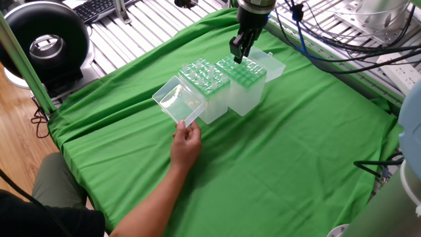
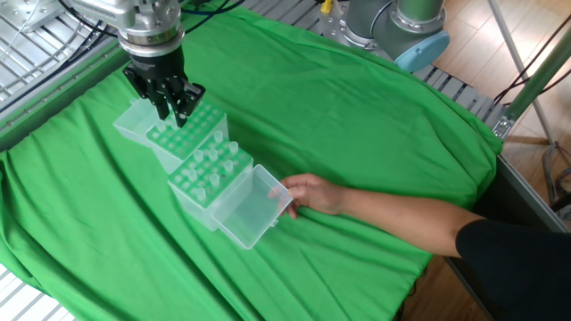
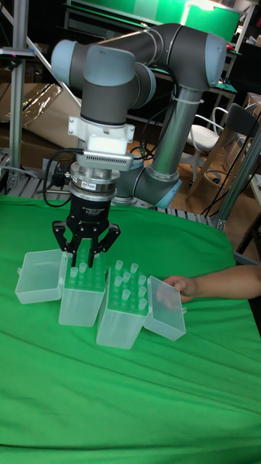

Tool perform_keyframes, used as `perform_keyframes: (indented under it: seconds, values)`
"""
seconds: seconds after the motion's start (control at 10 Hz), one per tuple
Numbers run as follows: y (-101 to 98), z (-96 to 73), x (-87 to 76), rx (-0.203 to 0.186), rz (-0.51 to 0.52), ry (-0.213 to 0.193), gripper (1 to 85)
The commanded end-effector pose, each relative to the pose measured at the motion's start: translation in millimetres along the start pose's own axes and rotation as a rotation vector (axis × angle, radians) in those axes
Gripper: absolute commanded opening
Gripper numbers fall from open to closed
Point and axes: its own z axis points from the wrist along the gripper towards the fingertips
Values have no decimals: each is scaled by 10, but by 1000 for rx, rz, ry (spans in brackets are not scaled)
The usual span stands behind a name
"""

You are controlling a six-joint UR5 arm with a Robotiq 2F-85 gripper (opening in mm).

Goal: Insert a large pipette tip into the holder for large pipette tips

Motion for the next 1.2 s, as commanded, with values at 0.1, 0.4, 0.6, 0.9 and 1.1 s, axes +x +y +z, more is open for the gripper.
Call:
perform_keyframes:
  seconds: [0.1,0.4,0.6,0.9,1.1]
  values:
    - [33,34,-53,-9,9,-9,360]
    - [32,48,-76,-6,10,-10,357]
    - [36,56,-78,-3,11,-13,343]
    - [26,56,-87,5,15,-14,327]
    - [6,50,-114,14,15,-21,320]
